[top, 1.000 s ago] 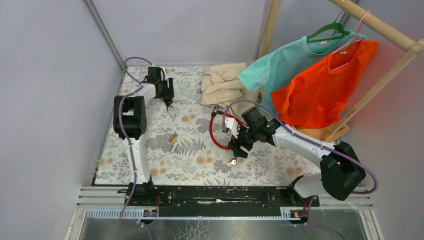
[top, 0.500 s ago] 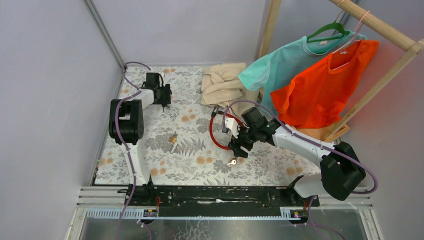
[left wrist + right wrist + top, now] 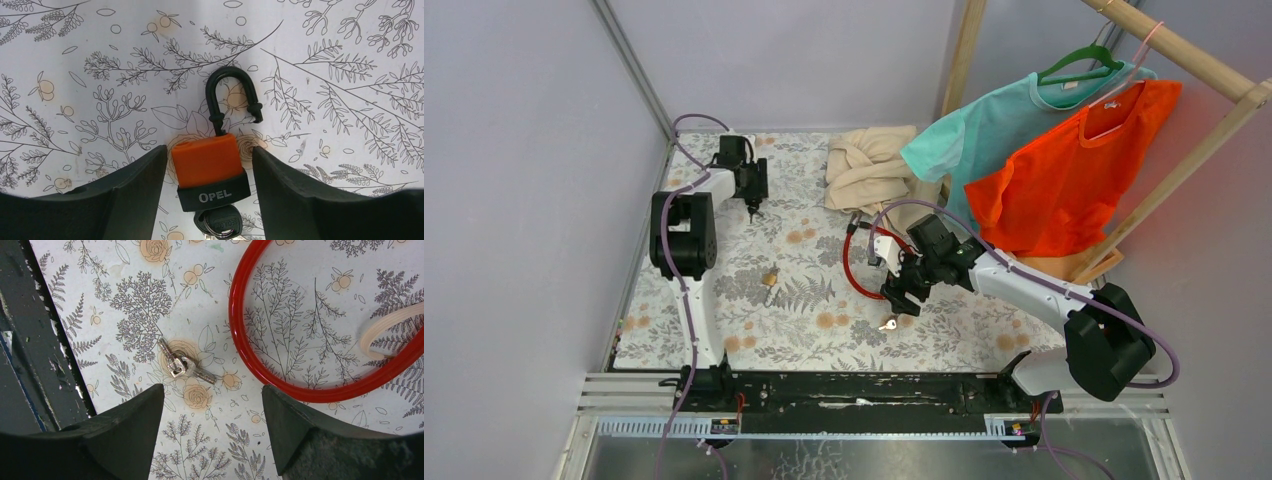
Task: Lock with the key
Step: Pick up the lock from the center of the board.
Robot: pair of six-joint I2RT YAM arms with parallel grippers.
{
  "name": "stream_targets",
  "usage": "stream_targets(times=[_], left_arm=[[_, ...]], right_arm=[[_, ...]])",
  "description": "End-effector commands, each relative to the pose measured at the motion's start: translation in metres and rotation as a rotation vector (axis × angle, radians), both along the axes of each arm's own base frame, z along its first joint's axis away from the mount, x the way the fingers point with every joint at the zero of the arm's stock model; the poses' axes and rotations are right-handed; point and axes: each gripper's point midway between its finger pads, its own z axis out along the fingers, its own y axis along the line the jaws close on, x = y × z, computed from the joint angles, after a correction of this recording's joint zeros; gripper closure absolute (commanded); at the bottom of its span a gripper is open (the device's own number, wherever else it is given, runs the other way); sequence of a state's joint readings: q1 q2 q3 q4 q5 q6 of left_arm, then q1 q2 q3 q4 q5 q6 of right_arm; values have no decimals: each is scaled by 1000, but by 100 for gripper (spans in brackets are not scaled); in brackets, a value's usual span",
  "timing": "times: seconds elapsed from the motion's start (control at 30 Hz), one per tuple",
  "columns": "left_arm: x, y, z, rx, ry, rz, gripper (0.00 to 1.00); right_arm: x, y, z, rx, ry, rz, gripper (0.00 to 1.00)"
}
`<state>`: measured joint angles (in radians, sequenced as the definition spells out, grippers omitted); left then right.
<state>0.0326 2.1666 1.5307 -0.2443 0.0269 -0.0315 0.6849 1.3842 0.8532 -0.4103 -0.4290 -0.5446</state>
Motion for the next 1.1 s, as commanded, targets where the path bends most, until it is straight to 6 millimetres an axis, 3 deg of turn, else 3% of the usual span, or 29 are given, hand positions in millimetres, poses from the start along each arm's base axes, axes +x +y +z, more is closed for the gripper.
stream_targets(times=[0.0, 0.1, 0.3, 0.4, 0.5, 0.53, 0.67, 0.8, 0.93, 1.07], left_arm=[[-13, -6, -20, -13, 81, -4, 33], [-17, -6, -21, -17, 87, -6, 39], [-21, -14, -7, -45, 45, -50, 64], [-23, -33, 22, -106, -49, -139, 79], [-31, -55, 71, -146, -191, -255, 95], [-37, -65, 85, -160, -234, -307, 100], [-67, -105, 141, -202, -386, -533, 100], [-112, -146, 189, -217, -517, -780, 100], [-163, -186, 223, -214, -596, -1047, 100], [-204, -216, 246, -225, -619, -1210, 100]], right_arm=[[0, 1, 7, 10, -29, 13, 22], [1, 1, 8, 12, -34, 12, 22], [8, 6, 18, 41, -53, -25, 22], [15, 13, 34, 92, -98, -40, 20], [27, 23, 58, 143, -156, -44, 19], [30, 27, 67, 162, -165, -38, 19], [39, 50, 104, 244, -155, -9, 19], [44, 73, 136, 321, -128, 27, 20], [50, 84, 155, 362, -138, 48, 20], [58, 81, 174, 382, -235, 49, 21]])
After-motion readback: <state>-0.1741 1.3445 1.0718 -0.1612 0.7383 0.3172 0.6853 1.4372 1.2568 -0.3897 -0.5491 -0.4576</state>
